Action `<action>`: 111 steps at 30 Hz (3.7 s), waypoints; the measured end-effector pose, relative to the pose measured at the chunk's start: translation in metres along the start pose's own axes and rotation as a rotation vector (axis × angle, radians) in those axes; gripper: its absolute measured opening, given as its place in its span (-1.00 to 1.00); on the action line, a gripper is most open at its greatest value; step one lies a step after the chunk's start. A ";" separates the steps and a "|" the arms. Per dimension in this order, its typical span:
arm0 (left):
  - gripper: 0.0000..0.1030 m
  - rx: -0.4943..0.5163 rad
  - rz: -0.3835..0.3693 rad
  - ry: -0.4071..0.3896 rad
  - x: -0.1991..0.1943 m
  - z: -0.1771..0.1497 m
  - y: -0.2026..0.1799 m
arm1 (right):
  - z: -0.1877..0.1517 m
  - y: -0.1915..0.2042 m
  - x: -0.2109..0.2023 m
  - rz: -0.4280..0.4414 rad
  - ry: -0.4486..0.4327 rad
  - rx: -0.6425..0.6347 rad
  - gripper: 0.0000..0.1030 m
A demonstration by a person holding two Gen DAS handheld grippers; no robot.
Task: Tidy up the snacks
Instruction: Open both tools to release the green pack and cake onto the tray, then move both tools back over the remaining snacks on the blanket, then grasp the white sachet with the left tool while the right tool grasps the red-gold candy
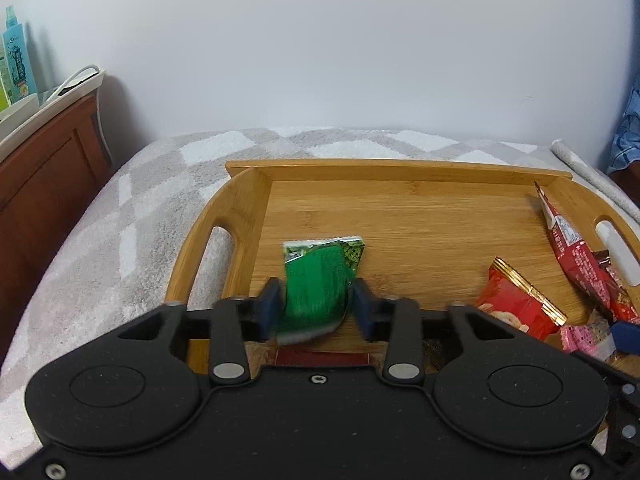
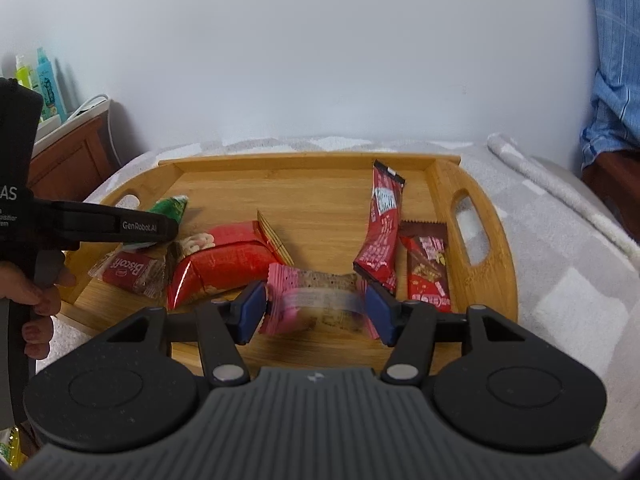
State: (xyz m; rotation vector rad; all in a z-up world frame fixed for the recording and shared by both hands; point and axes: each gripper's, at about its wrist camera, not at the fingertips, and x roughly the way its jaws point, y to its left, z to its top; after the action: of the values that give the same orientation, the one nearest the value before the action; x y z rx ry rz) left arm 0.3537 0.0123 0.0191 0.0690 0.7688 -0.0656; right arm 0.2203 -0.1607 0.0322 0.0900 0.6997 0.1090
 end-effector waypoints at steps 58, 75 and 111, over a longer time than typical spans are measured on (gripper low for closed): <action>0.74 0.066 -0.188 -0.039 -0.216 -0.183 -0.050 | -0.151 -0.010 -0.170 -0.299 -0.107 0.048 0.82; -0.14 0.072 -0.319 0.031 -0.205 -0.190 -0.088 | -0.145 -0.040 -0.156 -0.241 -0.056 0.078 0.80; -0.37 0.053 -0.279 -0.010 -0.198 -0.184 -0.095 | -0.113 -0.040 -0.136 -0.053 0.109 -0.140 -0.39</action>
State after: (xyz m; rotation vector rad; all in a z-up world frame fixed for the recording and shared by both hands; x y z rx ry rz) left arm 0.0759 -0.0598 0.0216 0.0116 0.7631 -0.3515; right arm 0.0465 -0.2128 0.0276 -0.0687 0.8003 0.1127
